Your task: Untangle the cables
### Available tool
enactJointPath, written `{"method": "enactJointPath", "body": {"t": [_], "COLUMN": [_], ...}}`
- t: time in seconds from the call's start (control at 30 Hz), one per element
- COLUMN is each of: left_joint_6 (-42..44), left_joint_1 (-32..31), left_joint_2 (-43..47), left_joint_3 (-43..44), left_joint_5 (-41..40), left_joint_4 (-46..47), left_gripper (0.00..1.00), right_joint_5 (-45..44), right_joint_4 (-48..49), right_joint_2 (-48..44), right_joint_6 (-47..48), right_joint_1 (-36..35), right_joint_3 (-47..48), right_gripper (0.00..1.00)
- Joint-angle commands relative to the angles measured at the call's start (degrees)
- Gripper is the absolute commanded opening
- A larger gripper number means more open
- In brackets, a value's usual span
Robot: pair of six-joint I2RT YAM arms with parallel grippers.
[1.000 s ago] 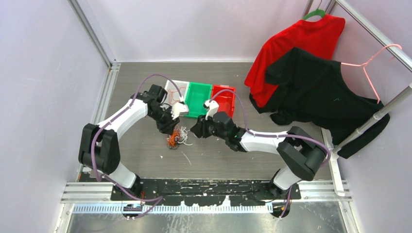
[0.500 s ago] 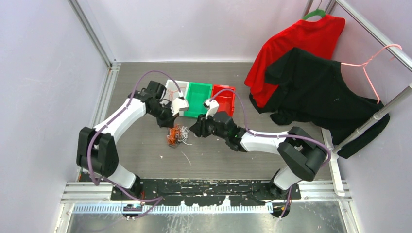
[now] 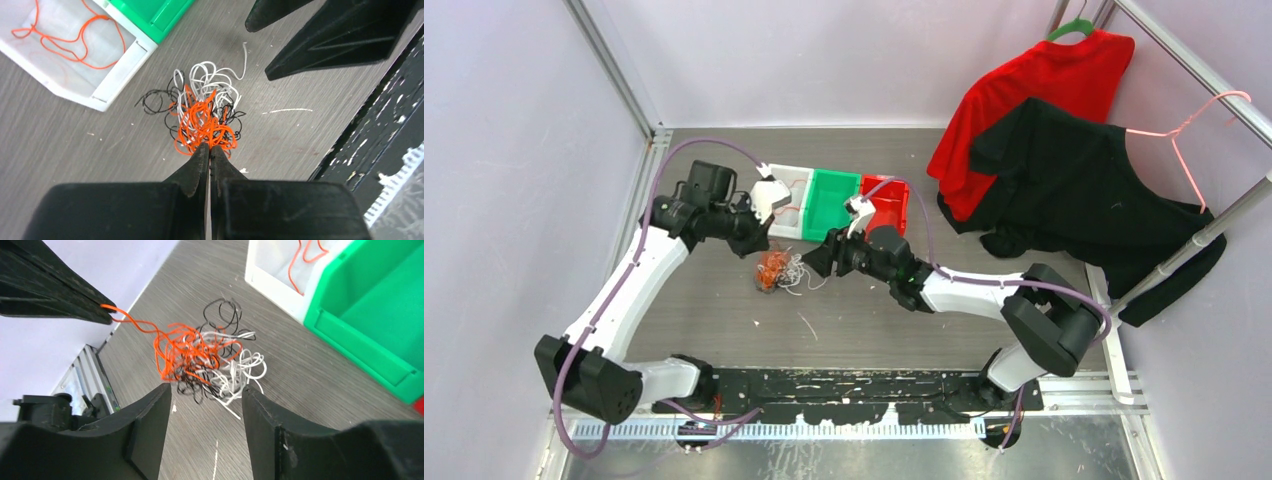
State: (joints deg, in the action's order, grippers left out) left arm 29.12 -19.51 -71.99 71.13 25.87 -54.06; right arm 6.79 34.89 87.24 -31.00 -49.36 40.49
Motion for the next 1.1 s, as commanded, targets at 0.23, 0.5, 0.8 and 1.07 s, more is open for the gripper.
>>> {"method": "enactJointPath", "body": {"t": [0.23,0.5,0.8,1.07], "left_joint_6": [-12.7,-14.6,-16.4,-16.6], "left_joint_1": [-0.3,-1.5,-3.1,-4.1], "left_joint_2": [4.0,4.6,5.0,3.3], "left_joint_3": [7.3,11.0,14.3,18.7], "left_joint_5": [1.0,4.5,8.1,11.5], "left_joint_4": [-2.5,-5.9,-8.0,-8.2], "left_gripper": [0.0,0.0,0.0,0.0], "right_joint_5": [-6.5,-10.6,-12.9,-10.9], "right_joint_4": [2.0,1.7,1.8,3.1], "right_joint_2": [-4.0,-1.6,0.1,2.9], "right_joint_6": [7.0,8.8,9.9,8.2], "right_joint_1": [-6.7,-7.8,-8.6,-9.4], "right_joint_3": [7.7,11.8,13.9,14.5], "right_gripper": [0.63,0.63,0.63,0.63]}}
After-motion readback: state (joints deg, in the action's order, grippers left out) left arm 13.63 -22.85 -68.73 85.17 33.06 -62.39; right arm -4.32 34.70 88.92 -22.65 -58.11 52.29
